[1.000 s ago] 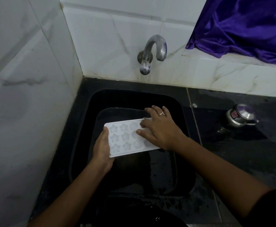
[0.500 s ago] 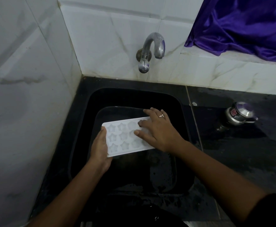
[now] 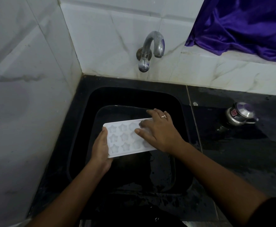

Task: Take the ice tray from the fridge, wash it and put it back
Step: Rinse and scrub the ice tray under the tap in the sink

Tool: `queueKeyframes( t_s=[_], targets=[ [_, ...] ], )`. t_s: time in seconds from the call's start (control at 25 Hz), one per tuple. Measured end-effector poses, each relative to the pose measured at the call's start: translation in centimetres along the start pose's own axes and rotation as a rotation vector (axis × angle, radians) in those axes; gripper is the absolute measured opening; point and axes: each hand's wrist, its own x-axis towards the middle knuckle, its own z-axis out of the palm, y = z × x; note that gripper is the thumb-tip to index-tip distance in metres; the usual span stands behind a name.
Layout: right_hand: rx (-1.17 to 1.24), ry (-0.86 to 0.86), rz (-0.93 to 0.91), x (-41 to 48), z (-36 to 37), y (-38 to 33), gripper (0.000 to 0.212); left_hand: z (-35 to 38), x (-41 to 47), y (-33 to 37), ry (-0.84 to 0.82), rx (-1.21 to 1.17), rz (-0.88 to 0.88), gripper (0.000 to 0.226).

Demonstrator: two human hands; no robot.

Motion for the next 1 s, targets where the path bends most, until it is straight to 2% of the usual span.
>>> queueKeyframes(
  t_s=[0.28, 0.4, 0.52, 0.6, 0.76, 0.88, 1.0],
  targets=[
    [0.056, -0.012, 0.019, -0.4, -0.4, 0.6, 0.07, 0.5, -0.2, -0.7, 0.017, -0.002, 0.002, 0.054],
    [-0.003, -0.031, -0.054, -0.7, -0.3, 1.2, 0.071, 0.7, -0.3, -0.8, 0.027, -0.016, -0.004, 0.054],
    [0.034, -0.006, -0.013, -0.8, -0.9, 1.4, 0.07, 1.2, -0.4, -1.1, 0.031, -0.006, 0.016, 0.055],
    [-0.02, -0.007, -0.07, -0.9, -0.8, 1.7, 0.075, 1.6, -0.7, -1.1, 0.034, -0.02, 0.02, 0.055],
    [0.027, 0.003, -0.04, -1.1, -1.3, 2.8, 0.068, 2.4, -0.7, -1.6, 0.042, -0.01, 0.036, 0.059],
    [0.0, -0.004, -0.118, -1.1, -1.2, 3.7, 0.072, 3.1, -0.8, -2.0, 0.045, -0.046, 0.027, 0.061],
    [0.065, -0.014, -0.073, -0.6, -1.4, 4.4, 0.066, 3.9, -0.9, -2.4, 0.086, -0.054, 0.043, 0.057]
  ],
)
